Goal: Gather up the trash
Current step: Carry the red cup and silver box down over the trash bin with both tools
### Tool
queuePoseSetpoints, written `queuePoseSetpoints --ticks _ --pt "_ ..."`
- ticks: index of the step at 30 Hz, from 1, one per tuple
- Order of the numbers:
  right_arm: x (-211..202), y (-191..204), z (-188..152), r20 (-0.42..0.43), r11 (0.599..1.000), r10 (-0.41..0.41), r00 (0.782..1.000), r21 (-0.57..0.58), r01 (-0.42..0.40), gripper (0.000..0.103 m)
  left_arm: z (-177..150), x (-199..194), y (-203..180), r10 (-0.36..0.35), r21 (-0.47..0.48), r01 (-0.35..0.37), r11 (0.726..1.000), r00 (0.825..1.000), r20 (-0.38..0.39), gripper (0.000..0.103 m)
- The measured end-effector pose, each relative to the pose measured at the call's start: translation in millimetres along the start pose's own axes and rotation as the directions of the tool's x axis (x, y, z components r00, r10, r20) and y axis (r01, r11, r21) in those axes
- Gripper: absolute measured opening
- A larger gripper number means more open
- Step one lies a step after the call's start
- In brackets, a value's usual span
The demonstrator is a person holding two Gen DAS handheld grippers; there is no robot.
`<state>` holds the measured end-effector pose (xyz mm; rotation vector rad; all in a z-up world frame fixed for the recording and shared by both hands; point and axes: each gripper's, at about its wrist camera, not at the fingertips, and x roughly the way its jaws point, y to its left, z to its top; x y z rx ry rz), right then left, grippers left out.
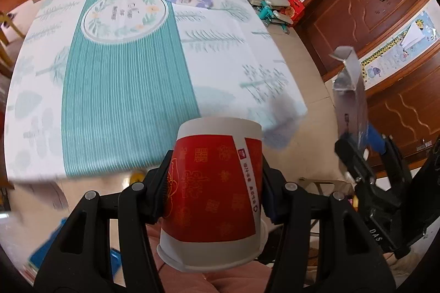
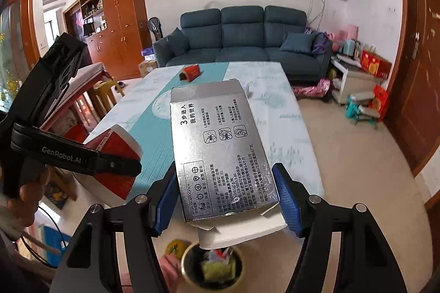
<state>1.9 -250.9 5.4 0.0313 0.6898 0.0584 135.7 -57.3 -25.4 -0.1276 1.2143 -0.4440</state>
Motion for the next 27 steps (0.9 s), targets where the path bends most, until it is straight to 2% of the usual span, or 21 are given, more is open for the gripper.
queuePoseSetpoints --ticks 5,9,11,14,19,22,25,27 --pt "-16.8 -4.7 -50.0 -0.097 0.997 0.038 0.995 0.065 -0.032 0.066 -45.8 -4.2 -27.7 0.027 0.033 -0.025 0.999 0.998 -0.056 0.051" --pt "0.1 -11.0 -96.3 -0.203 0.984 0.071 0.977 0.177 -0.035 0.066 -72.8 11.8 -35.6 0.046 0.069 -0.039 0.997 0.993 -0.106 0.051" --pt "17.8 -13.9 -126.3 -0.265 0.974 0.071 0.962 0.225 -0.010 0.066 -85.2 30.4 -33.7 0.052 0.074 -0.042 0.996 0.988 -0.146 0.051" --pt "53.5 -11.6 -176.9 -0.358 0.959 0.083 0.930 0.282 0.022 0.066 -105.0 65.4 -29.1 0.084 0.105 -0.065 0.992 0.978 -0.190 0.051" --pt "135.3 -15.0 -263.5 -0.495 0.916 0.131 0.859 0.392 0.086 0.066 -138.0 143.9 -9.2 0.101 0.135 -0.067 0.989 0.957 -0.270 0.051" --pt "173.2 -17.1 -309.1 -0.541 0.893 0.147 0.828 0.432 0.124 0.067 -157.0 196.3 9.0 0.120 0.151 -0.076 0.986 0.945 -0.305 0.051" --pt "200.0 -21.9 -347.9 -0.556 0.865 0.172 0.813 0.480 0.146 0.067 -172.5 248.3 27.6 0.138 0.168 -0.083 0.982 0.928 -0.346 0.051" --pt "214.7 -25.6 -365.8 -0.559 0.849 0.185 0.808 0.505 0.156 0.067 -180.2 277.5 38.0 0.143 0.177 -0.083 0.981 0.924 -0.356 0.052"
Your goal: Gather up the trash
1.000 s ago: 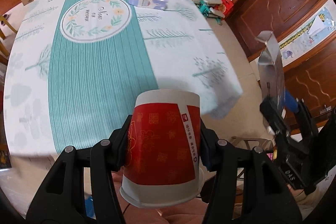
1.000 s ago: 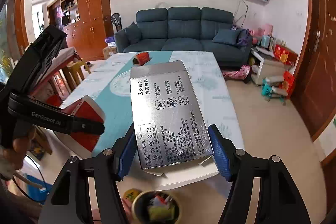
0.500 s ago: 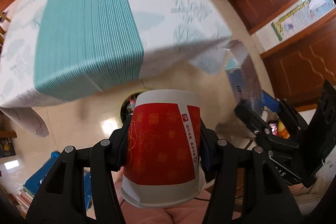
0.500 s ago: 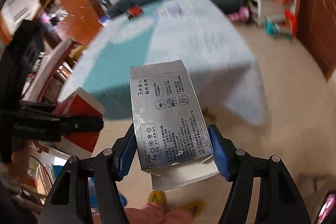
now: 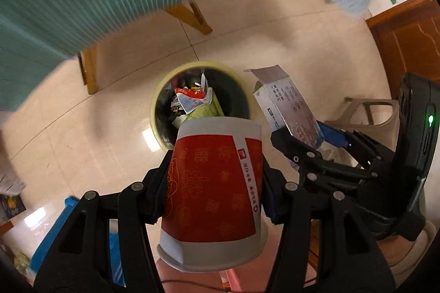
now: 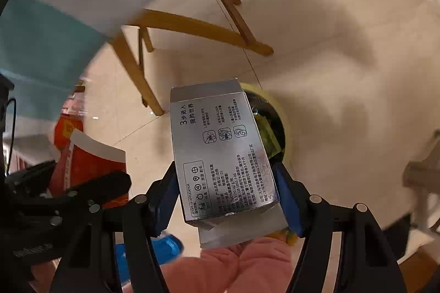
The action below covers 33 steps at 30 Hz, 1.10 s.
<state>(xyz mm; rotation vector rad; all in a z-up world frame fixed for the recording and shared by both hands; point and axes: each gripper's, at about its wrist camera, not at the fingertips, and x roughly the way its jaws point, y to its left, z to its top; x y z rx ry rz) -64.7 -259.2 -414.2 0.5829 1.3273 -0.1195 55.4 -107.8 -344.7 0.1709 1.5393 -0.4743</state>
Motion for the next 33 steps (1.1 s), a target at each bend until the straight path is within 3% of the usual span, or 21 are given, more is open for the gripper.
queuePoseSetpoints --ticks 7,11,13,15,18,24,33 --pt "49.7 -33.0 20.4 -0.033 0.986 0.089 0.995 0.146 -0.084 0.068 11.0 71.7 7.8 0.024 0.043 -0.024 0.999 1.000 -0.008 0.052" --pt "60.0 -39.5 33.9 -0.032 0.983 0.112 0.993 0.150 -0.106 0.068 22.2 88.9 12.4 0.020 0.054 -0.019 0.998 1.000 -0.013 0.055" --pt "63.2 -41.8 41.4 -0.044 0.980 0.128 0.991 0.157 -0.119 0.069 27.0 91.6 14.4 0.028 0.054 -0.028 0.998 1.000 -0.008 0.062" --pt "64.3 -44.9 42.2 -0.048 0.977 0.141 0.989 0.169 -0.131 0.076 30.9 94.1 15.4 0.030 0.049 -0.030 0.998 1.000 -0.007 0.078" --pt "76.0 -38.0 64.5 -0.046 0.975 0.155 0.987 0.169 -0.145 0.079 35.9 96.8 21.0 0.030 0.035 -0.030 0.999 1.000 -0.004 0.083" --pt "62.7 -27.6 74.3 -0.038 0.975 0.169 0.985 0.153 -0.161 0.080 35.6 85.8 23.7 0.036 0.008 -0.036 0.999 0.999 0.013 0.084" --pt "5.4 -4.9 75.2 0.010 0.985 0.139 0.990 0.107 -0.139 0.080 17.1 27.3 13.8 0.040 -0.007 -0.040 0.999 0.998 0.051 0.084"
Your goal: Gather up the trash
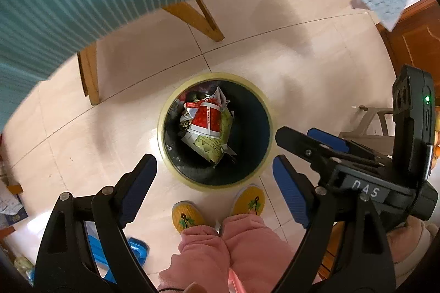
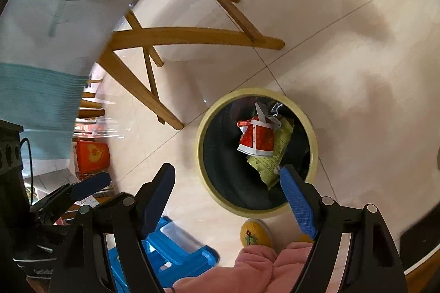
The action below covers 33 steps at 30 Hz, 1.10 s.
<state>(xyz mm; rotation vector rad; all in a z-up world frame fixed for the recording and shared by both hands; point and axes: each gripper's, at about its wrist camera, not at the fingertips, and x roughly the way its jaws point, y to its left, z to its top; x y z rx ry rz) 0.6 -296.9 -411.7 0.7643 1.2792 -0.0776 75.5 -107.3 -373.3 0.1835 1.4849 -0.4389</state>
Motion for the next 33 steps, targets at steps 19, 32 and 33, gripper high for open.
queuePoseSetpoints --ticks 19,32,33 --pt "-238.0 118.4 -23.7 0.161 0.993 0.003 0.987 -0.115 0.016 0.081 -20.0 -246.3 -30.1 -0.080 -0.013 0.084 0.996 0.982 0.173 0.084" --pt "-368.0 207.0 1.6 0.307 0.951 0.121 0.944 -0.308 -0.022 0.081 -5.5 -385.3 -33.5 -0.009 -0.068 0.038 0.997 0.923 0.386 0.084" --pt "-373.3 212.2 3.8 0.310 0.945 0.130 0.942 -0.325 -0.024 0.081 -4.3 -395.1 -34.9 -0.005 -0.074 0.038 0.997 0.916 0.400 0.084"
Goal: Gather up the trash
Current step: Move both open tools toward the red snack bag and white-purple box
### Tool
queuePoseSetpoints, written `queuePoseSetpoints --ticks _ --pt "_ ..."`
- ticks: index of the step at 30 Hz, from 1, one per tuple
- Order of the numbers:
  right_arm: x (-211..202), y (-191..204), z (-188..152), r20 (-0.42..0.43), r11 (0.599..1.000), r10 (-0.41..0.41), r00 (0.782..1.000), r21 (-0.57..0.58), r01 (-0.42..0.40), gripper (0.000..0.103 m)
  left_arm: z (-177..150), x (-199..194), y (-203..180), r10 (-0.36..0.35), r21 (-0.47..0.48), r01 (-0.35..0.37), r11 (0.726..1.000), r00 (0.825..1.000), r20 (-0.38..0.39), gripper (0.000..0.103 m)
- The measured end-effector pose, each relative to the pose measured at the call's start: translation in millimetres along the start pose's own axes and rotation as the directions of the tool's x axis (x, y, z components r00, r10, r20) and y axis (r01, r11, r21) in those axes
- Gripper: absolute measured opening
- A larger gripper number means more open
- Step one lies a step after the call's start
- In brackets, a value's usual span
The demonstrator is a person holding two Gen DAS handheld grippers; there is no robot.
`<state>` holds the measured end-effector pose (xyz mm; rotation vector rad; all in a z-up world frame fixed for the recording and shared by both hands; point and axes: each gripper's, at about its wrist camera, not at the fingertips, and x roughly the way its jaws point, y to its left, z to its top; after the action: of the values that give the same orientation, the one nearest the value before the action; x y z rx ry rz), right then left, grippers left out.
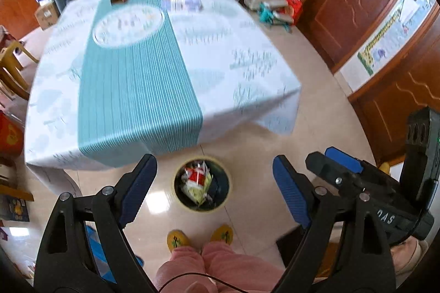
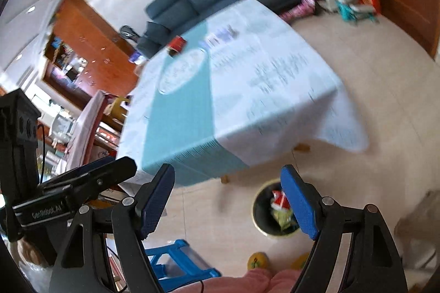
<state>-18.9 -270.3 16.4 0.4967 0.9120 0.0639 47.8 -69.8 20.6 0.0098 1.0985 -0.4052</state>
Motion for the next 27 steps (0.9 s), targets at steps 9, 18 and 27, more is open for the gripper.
queuePoseSetpoints --ticks 9,18,27 --pt "-3.2 33.1 49.1 0.021 0.987 0.074 0.997 -0.144 -0.070 0.081 30.6 -48.1 -6.8 0.082 -0.076 -0.072 0.994 0.989 0.126 0.084" --pt "55.3 50.8 102.5 0.002 0.983 0.075 0.997 -0.168 -0.073 0.081 58.5 -39.1 28.8 0.146 -0.176 -0.120 0.977 0.979 0.142 0.080" --pt "157.7 71.3 191.5 -0.007 0.999 -0.029 1.000 -0.037 0.028 0.081 150.2 5.8 96.3 0.108 -0.098 -0.093 0.991 0.980 0.168 0.076"
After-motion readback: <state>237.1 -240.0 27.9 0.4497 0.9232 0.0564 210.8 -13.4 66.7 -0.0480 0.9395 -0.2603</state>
